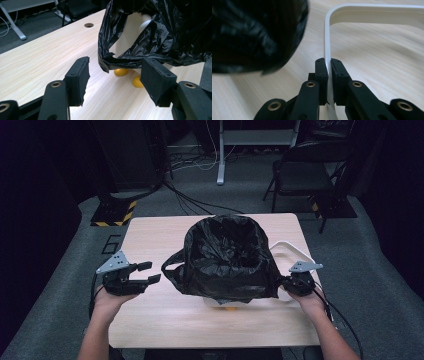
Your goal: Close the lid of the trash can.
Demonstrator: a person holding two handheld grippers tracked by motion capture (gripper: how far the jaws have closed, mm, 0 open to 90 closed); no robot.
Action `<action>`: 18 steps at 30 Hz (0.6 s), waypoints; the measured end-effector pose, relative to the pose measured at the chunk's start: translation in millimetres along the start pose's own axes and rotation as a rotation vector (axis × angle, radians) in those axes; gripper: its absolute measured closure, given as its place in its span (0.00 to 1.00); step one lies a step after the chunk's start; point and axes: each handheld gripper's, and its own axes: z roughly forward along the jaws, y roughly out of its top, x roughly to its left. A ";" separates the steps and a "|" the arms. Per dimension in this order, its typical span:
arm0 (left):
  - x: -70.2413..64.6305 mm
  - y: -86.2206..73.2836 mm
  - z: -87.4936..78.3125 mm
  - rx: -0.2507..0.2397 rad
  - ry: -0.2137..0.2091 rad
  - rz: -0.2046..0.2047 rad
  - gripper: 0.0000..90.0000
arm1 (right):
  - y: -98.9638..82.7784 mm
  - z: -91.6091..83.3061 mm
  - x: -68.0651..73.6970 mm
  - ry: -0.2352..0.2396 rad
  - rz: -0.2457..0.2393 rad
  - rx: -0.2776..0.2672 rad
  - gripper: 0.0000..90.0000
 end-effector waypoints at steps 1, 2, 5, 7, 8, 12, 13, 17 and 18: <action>0.1 0.5 0.1 0.003 0.001 0.005 0.44 | 1.7 -0.9 -1.7 0.001 0.001 -0.002 0.94; 0.2 0.9 0.0 0.004 0.002 0.007 0.44 | 4.7 -2.2 -4.5 -0.001 0.005 -0.003 0.94; 0.7 1.6 -1.0 0.003 0.004 0.004 0.44 | 12.8 -6.3 -8.8 -0.002 0.000 -0.006 0.94; 1.5 2.5 -1.7 0.003 0.005 0.005 0.44 | 21.1 -10.3 -10.8 -0.004 -0.010 -0.006 0.94; 1.5 2.9 -1.6 0.000 0.004 0.003 0.44 | 24.9 -11.9 -11.6 -0.002 -0.012 -0.011 0.94; 1.9 7.3 -1.0 -0.007 0.000 0.007 0.44 | 40.3 -16.7 -14.5 0.002 -0.023 -0.020 0.94; 1.8 9.0 -0.6 -0.011 -0.001 0.010 0.44 | 45.2 -17.6 -15.4 0.002 -0.025 -0.024 0.94; 0.7 17.9 0.8 -0.004 -0.013 0.024 0.44 | 59.8 -20.2 -16.2 0.014 -0.031 -0.028 0.94; 0.4 20.9 1.0 -0.002 -0.011 0.033 0.44 | 64.0 -21.0 -15.6 0.020 -0.033 -0.028 0.94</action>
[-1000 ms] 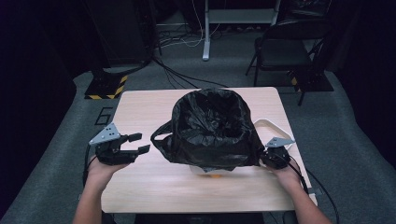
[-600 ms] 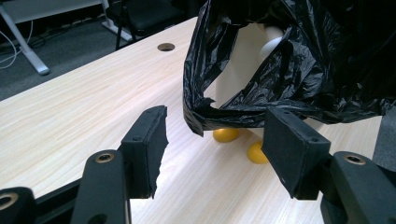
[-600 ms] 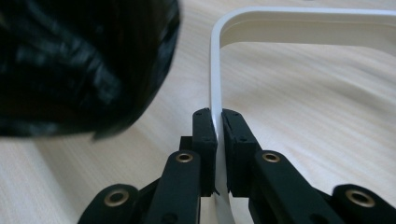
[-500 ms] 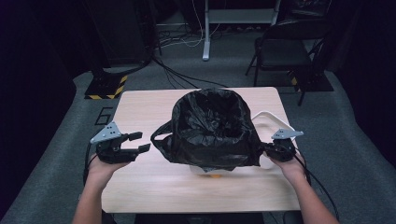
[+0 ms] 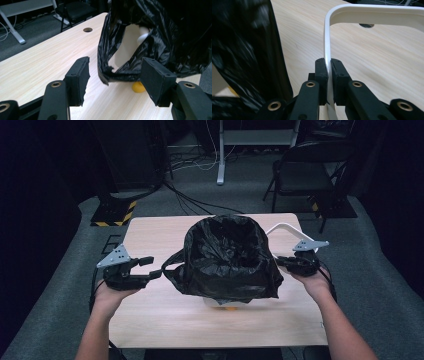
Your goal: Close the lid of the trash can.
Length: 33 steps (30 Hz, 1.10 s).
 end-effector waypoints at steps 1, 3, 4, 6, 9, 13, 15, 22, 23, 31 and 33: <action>0.0 3.2 -0.3 0.004 -0.001 0.007 0.44 | 4.3 -0.7 0.6 0.004 -0.006 0.000 0.94; 0.1 9.4 -0.9 0.003 -0.003 0.016 0.44 | 13.2 -2.4 2.2 0.012 -0.014 -0.005 0.94; 0.5 12.0 -1.4 0.002 -0.007 0.021 0.44 | 17.9 -3.4 3.2 0.013 -0.017 -0.005 0.94; 1.3 16.2 -1.8 0.000 -0.017 0.017 0.44 | 27.1 -5.6 4.9 0.022 -0.020 -0.011 0.94; 2.5 20.8 -1.3 0.010 -0.035 0.020 0.44 | 39.8 -8.9 7.2 0.029 -0.026 -0.011 0.94; 7.4 29.4 -1.7 0.025 -0.056 0.014 0.44 | 54.7 -14.0 10.8 0.037 -0.035 -0.018 0.94; 8.5 35.1 -2.9 0.021 -0.065 0.016 0.44 | 62.4 -17.1 13.2 0.041 -0.045 -0.018 0.94; 7.4 53.3 -2.8 0.038 -0.079 0.046 0.44 | 86.3 -26.5 17.1 0.044 -0.065 -0.014 0.94; 6.8 56.2 -2.3 0.039 -0.082 0.052 0.44 | 88.9 -27.5 17.3 0.046 -0.067 -0.014 0.94; 3.1 72.5 3.3 0.045 -0.120 0.072 0.44 | 114.7 -41.7 22.8 0.047 -0.095 -0.037 0.94; 2.0 74.9 4.4 0.049 -0.122 0.077 0.44 | 118.5 -44.9 23.7 0.048 -0.099 -0.045 0.94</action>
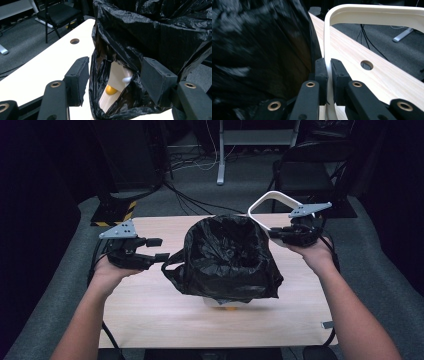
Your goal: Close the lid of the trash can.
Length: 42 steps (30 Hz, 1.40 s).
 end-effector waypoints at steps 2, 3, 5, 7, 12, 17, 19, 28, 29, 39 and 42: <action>-2.3 5.9 1.8 0.003 -0.005 0.011 0.44 | 7.9 -7.0 2.1 0.007 -0.009 -0.015 0.94; -2.3 5.9 1.8 0.003 -0.005 0.011 0.44 | 7.9 -7.0 2.1 0.007 -0.009 -0.015 0.94; -4.6 11.4 3.7 0.005 -0.016 0.019 0.44 | 13.8 -12.7 4.2 0.007 -0.016 -0.028 0.94; -6.3 15.6 5.4 0.010 -0.017 0.030 0.44 | 19.8 -18.8 6.4 0.011 -0.026 -0.041 0.94; -10.8 22.6 9.8 0.016 -0.028 0.045 0.43 | 29.0 -27.0 14.2 0.022 -0.048 -0.057 0.94; -13.7 25.8 14.6 0.029 -0.038 0.058 0.43 | 38.4 -34.3 26.3 0.051 -0.081 -0.065 0.94; -14.4 26.8 16.1 0.030 -0.041 0.056 0.43 | 42.0 -36.5 31.6 0.060 -0.102 -0.067 0.94; -19.5 34.9 22.8 0.041 -0.061 0.079 0.43 | 54.3 -43.8 48.0 0.084 -0.165 -0.061 0.94; -20.1 36.1 23.0 0.042 -0.061 0.083 0.43 | 55.3 -44.6 49.2 0.091 -0.166 -0.064 0.94; -20.5 43.9 19.9 0.042 -0.058 0.091 0.43 | 65.1 -40.4 86.8 0.219 -0.259 -0.068 0.94; -19.1 43.7 19.7 0.048 -0.056 0.095 0.43 | 68.1 -37.7 98.8 0.264 -0.286 -0.073 0.94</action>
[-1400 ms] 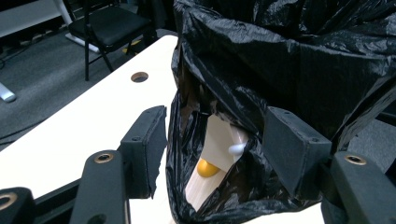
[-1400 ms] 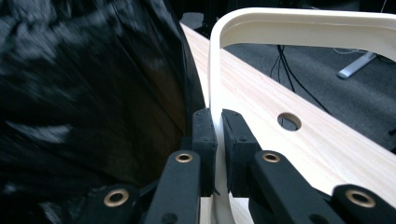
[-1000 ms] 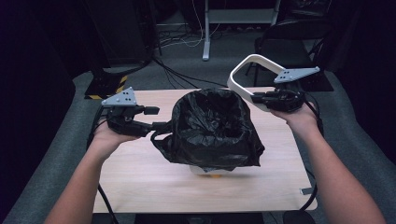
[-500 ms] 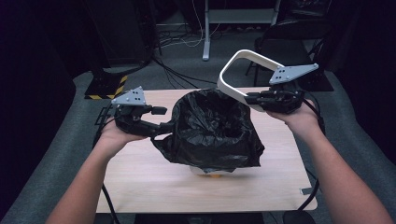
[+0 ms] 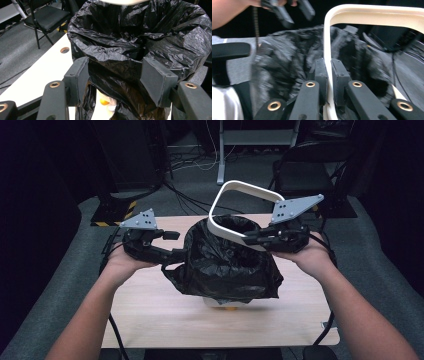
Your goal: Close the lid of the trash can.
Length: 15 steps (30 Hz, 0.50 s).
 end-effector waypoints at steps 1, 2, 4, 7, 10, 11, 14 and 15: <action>0.4 -0.3 0.2 0.002 0.003 -0.001 0.43 | 1.2 1.4 2.3 0.010 -0.007 0.002 0.94; 1.2 -0.6 0.2 0.003 0.003 -0.005 0.43 | 2.7 3.2 5.2 0.022 -0.020 0.004 0.94; 2.3 -0.7 -0.1 0.005 0.008 -0.006 0.43 | 4.8 7.1 11.4 0.048 -0.045 0.003 0.94; 5.7 0.8 -1.0 0.004 0.019 -0.006 0.43 | 5.5 11.0 18.2 0.079 -0.067 0.005 0.94; 9.9 4.9 -2.7 -0.006 0.023 -0.008 0.43 | 5.8 14.5 23.2 0.107 -0.087 0.014 0.94; 11.7 7.3 -3.7 -0.015 0.023 -0.016 0.43 | 6.0 14.9 23.9 0.116 -0.091 0.013 0.94; 15.6 13.9 -7.2 -0.042 0.026 -0.024 0.43 | 6.6 15.4 26.3 0.147 -0.099 0.012 0.94; 16.7 16.5 -8.2 -0.052 0.029 -0.026 0.43 | 6.6 15.5 26.6 0.154 -0.101 0.013 0.94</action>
